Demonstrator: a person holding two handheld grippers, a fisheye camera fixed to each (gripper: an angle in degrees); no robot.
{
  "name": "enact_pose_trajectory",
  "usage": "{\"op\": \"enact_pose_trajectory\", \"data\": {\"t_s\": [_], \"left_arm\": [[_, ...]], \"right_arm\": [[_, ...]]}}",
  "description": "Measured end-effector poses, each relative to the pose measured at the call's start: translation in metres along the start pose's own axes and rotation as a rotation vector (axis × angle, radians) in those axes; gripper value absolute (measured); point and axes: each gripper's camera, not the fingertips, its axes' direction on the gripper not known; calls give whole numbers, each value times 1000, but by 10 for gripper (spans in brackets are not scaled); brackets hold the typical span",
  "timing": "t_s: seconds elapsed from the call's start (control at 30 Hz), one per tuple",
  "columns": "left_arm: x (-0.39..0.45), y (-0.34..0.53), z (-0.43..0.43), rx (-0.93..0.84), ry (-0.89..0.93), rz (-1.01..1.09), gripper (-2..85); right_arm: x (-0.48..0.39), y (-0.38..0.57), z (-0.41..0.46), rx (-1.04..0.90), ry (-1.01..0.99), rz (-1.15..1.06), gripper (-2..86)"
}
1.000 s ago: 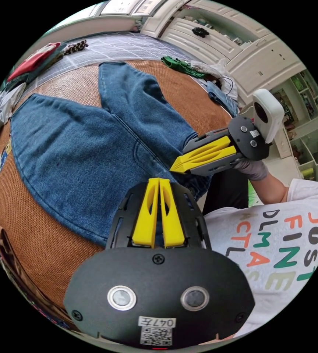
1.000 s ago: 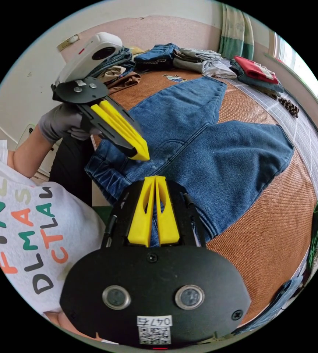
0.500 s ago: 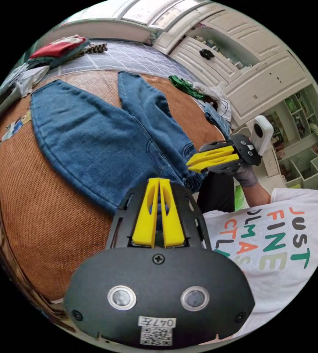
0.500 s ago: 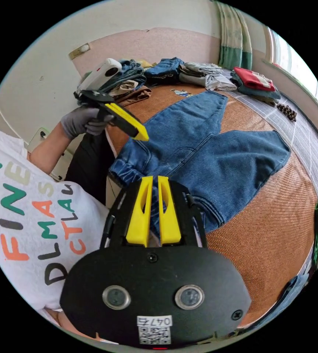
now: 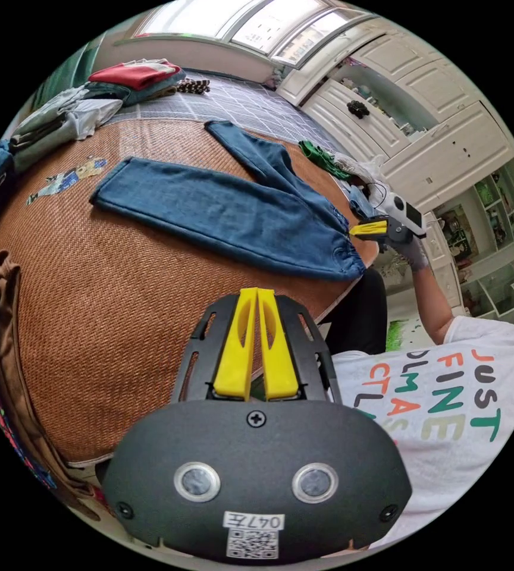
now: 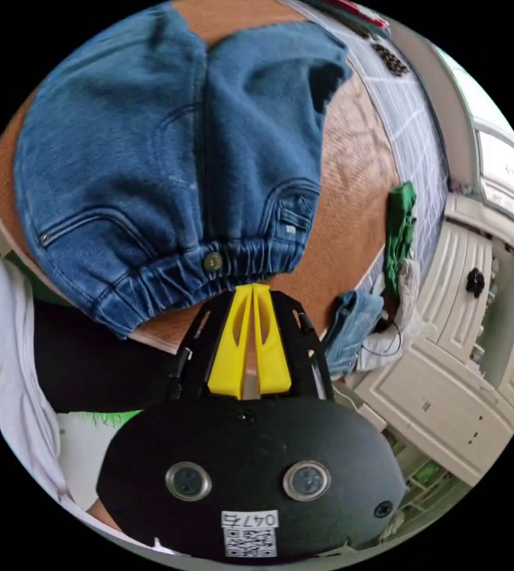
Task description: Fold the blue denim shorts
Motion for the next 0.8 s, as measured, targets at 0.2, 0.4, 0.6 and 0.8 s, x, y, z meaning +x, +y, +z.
{"op": "enact_pose_trajectory", "data": {"t_s": [0.2, 0.4, 0.6, 0.8], "left_arm": [[7, 7, 29, -17, -1, 7, -10], [26, 16, 47, -39, 20, 43, -10], [37, 76, 24, -34, -13, 58, -10], [-7, 133, 22, 4, -14, -85, -9]], "right_arm": [[22, 53, -77, 637, -349, 144, -10], [-9, -42, -114, 795, -273, 119, -7], [0, -166, -68, 518, -380, 213, -11], [-137, -160, -116, 655, -63, -141, -10]]}}
